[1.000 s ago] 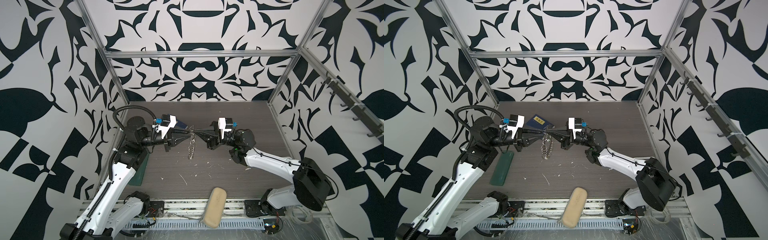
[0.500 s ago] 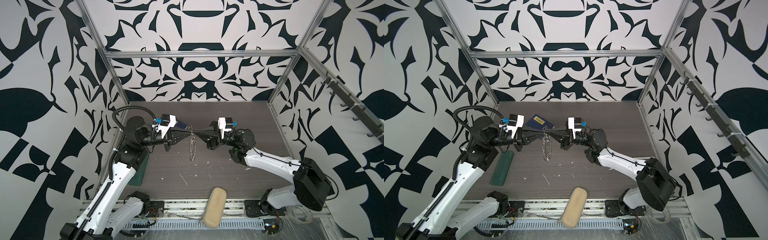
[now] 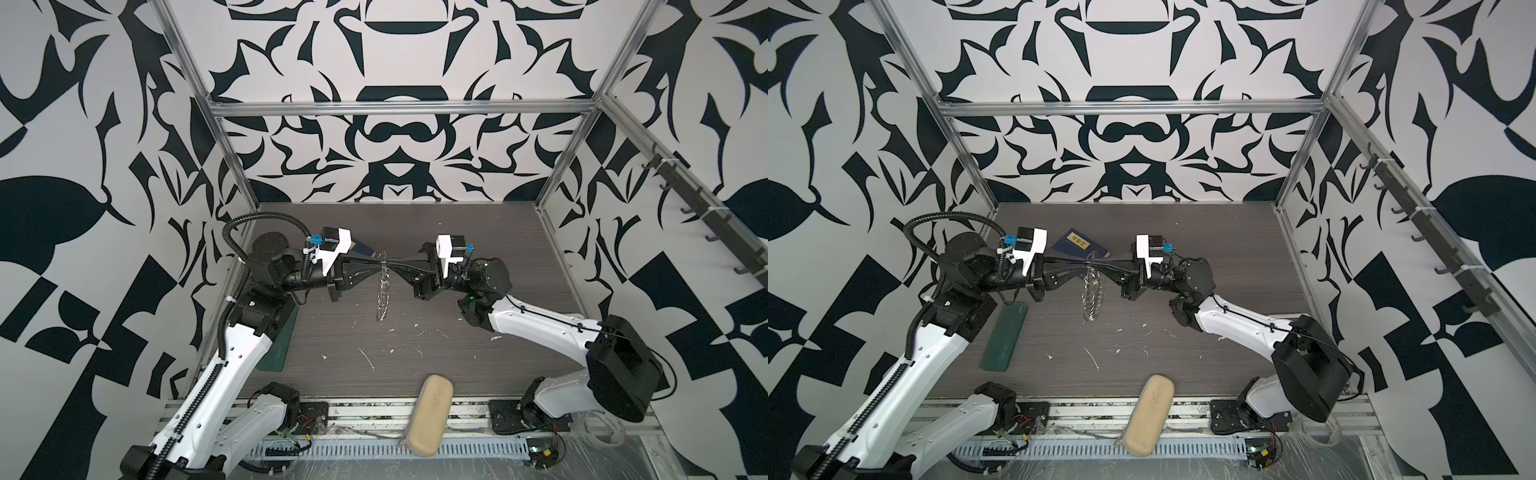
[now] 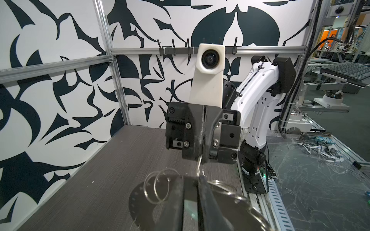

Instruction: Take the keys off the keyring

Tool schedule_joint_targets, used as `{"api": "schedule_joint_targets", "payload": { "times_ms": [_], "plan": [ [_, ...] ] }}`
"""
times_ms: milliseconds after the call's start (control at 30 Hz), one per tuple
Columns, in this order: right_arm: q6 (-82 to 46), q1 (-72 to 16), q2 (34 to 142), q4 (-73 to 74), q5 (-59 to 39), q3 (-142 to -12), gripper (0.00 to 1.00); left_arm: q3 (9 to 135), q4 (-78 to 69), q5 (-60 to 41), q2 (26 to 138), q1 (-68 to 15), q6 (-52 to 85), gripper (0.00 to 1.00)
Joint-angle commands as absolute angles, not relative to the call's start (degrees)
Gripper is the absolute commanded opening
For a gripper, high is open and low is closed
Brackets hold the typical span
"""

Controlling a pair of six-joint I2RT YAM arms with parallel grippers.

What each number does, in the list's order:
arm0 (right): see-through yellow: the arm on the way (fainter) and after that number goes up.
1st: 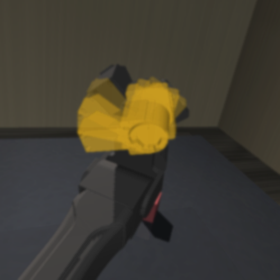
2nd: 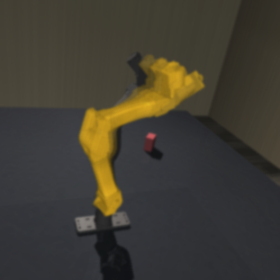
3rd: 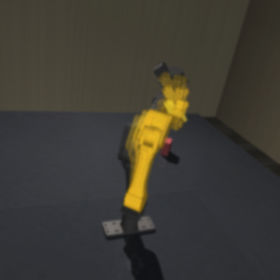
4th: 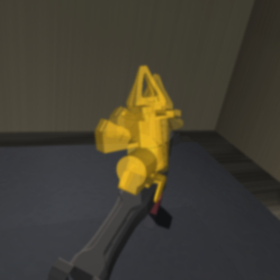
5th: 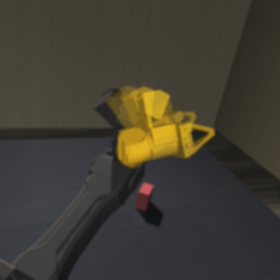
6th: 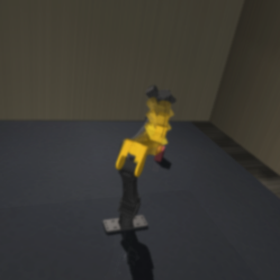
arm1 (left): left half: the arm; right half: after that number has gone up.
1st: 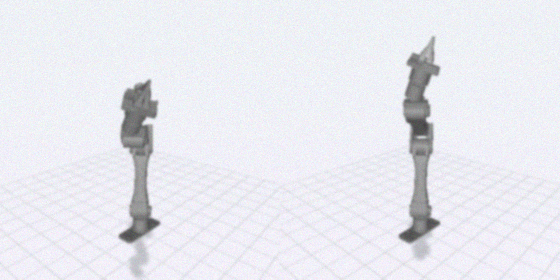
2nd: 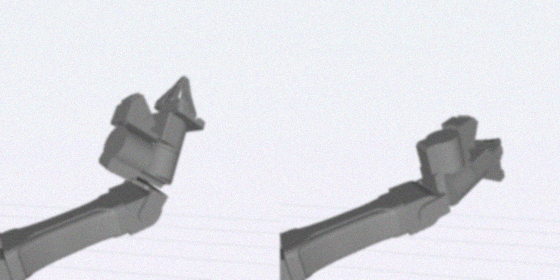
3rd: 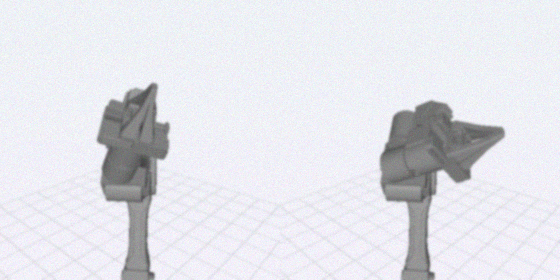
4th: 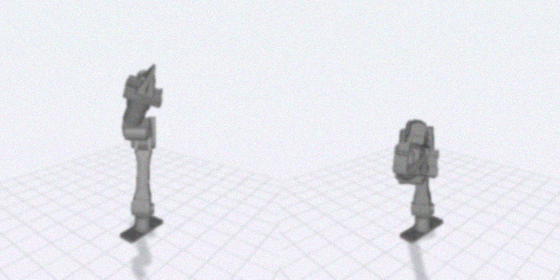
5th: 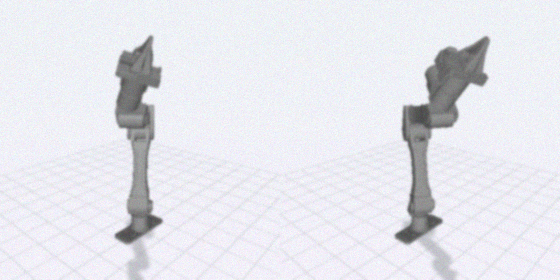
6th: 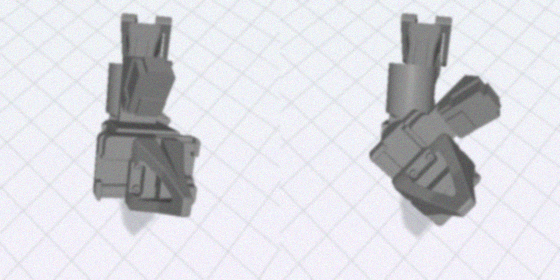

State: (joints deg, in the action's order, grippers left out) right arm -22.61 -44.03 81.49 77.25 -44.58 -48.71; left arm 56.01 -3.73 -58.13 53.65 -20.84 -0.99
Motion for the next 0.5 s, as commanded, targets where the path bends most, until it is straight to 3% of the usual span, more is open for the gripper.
{"api": "schedule_joint_targets", "payload": {
  "times_ms": [0, 200, 367, 467],
  "plan": [
    [-23.58, -44.51, 81.38, 81.52, -44.96, -51.95, 0.0, 55.89, -5.27, -59.1, 53.35, -20.49, 0.0, 0.16],
    [-23.76, -44.57, 81.54, 81.52, -45.14, -52.04, 0.0, 55.83, -5.43, -59.19, 53.29, -20.52, 0.0, 0.15],
    [-23.85, -44.65, 81.6, 81.55, -45.36, -52.12, 0.0, 55.71, -5.45, -59.35, 53.09, -20.5, -0.17, 0.0],
    [-24.0, -44.65, 81.44, 81.56, -45.39, -51.97, 0.0, 55.39, -5.36, -59.37, 52.53, -20.5, -1.38, 0.0]
  ]
}}
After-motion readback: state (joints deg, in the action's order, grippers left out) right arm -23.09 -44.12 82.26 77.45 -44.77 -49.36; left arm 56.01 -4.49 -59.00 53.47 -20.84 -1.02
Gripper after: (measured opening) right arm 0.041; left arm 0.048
